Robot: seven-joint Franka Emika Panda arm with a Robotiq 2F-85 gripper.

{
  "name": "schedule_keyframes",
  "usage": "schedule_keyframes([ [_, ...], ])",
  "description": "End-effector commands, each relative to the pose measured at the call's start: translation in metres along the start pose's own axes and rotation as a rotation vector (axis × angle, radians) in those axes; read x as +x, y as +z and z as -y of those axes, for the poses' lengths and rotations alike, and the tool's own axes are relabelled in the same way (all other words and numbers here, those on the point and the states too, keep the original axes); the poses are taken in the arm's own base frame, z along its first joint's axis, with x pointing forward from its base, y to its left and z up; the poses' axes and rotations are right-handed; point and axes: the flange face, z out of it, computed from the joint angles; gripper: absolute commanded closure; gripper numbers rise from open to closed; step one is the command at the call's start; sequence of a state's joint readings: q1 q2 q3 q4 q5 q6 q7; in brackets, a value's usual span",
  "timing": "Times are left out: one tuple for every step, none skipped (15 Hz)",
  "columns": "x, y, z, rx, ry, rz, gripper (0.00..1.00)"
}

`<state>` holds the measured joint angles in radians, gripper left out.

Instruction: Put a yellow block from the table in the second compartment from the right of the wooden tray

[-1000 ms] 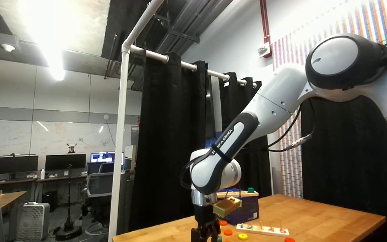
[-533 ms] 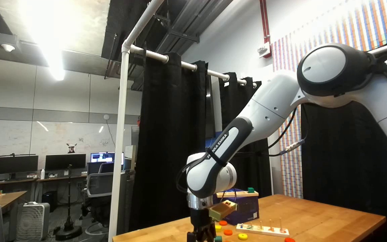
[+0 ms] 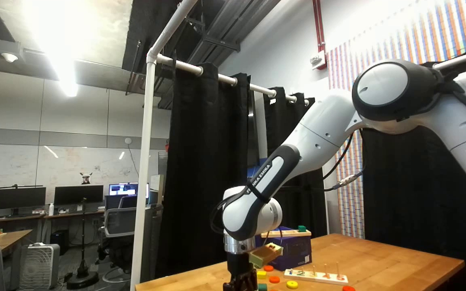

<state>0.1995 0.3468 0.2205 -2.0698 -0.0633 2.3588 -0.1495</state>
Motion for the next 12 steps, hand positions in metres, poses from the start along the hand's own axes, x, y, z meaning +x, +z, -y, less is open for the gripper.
schedule_keyframes([
  [0.012, -0.001, 0.002, 0.011, -0.01, -0.021, 0.51],
  [0.012, -0.002, 0.001, 0.01, -0.01, -0.023, 0.58],
  [0.013, -0.003, 0.001, 0.009, -0.009, -0.024, 0.66],
  [0.013, -0.005, 0.001, 0.009, -0.008, -0.026, 0.73],
  [0.014, -0.007, 0.001, 0.008, -0.007, -0.028, 0.82],
  [0.014, -0.01, 0.001, 0.009, -0.007, -0.029, 0.88],
  [0.014, -0.018, 0.002, 0.01, -0.004, -0.033, 0.92],
  [0.013, -0.022, 0.003, 0.013, 0.002, -0.031, 0.9],
  [0.011, -0.028, 0.004, 0.014, 0.008, -0.033, 0.9],
  [0.006, -0.04, 0.005, 0.013, 0.015, -0.041, 0.9],
  [0.003, -0.051, 0.005, 0.012, 0.026, -0.048, 0.9],
  [-0.001, -0.063, 0.005, 0.008, 0.036, -0.057, 0.9],
])
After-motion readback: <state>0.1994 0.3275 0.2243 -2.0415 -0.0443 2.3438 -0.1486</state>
